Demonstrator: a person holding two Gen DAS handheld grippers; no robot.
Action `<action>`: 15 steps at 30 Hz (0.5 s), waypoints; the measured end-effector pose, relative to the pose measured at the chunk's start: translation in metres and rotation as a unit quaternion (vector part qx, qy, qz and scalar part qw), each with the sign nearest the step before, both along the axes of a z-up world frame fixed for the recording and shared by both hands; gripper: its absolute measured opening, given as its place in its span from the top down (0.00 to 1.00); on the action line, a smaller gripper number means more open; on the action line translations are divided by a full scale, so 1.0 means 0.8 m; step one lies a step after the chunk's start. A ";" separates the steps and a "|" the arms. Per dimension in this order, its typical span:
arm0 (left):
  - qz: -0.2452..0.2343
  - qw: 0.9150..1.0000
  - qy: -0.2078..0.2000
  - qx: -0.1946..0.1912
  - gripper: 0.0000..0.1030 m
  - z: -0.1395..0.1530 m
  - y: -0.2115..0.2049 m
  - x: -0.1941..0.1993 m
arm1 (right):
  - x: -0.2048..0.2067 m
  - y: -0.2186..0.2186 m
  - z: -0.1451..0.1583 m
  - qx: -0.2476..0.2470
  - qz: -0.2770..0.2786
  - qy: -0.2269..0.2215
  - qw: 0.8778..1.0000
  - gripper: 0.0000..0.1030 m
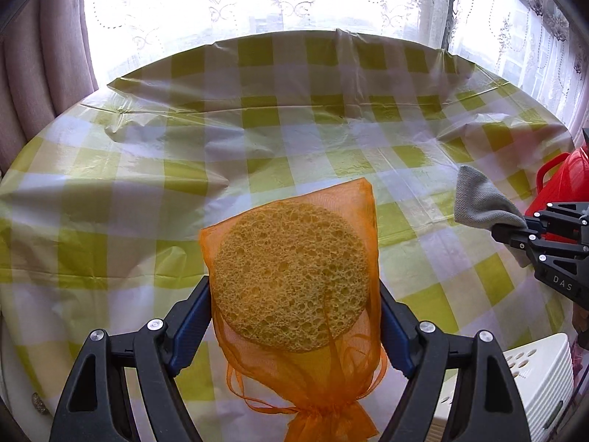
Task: Organize soft objects
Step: 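Carry the orange pouch and grey pouch into the white box and release them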
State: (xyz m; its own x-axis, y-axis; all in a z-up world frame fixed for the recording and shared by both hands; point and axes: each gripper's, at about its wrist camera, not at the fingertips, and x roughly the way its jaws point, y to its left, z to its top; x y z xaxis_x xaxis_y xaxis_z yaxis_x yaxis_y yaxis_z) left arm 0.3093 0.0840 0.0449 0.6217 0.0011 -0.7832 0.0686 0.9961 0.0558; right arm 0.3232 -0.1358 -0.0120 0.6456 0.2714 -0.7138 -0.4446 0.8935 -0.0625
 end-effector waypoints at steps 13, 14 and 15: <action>-0.023 0.998 -0.064 -0.008 0.21 0.086 -0.035 -0.080 | -0.100 -0.042 0.063 0.024 -0.050 -0.036 0.998 0.85; -0.027 0.997 -0.068 -0.009 0.21 0.090 -0.040 -0.087 | -0.108 -0.047 0.066 0.026 -0.054 -0.037 0.998 0.85; -0.031 0.997 -0.072 -0.010 0.21 0.095 -0.045 -0.094 | -0.116 -0.052 0.068 0.027 -0.059 -0.039 0.997 0.85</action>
State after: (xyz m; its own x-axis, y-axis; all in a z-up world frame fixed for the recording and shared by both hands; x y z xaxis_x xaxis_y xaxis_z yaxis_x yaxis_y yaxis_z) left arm 0.2337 0.0476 0.1206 0.7258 -0.0554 -0.6857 0.1226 0.9912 0.0497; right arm 0.2308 -0.1774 0.0425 0.7278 0.2277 -0.6469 -0.3324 0.9422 -0.0423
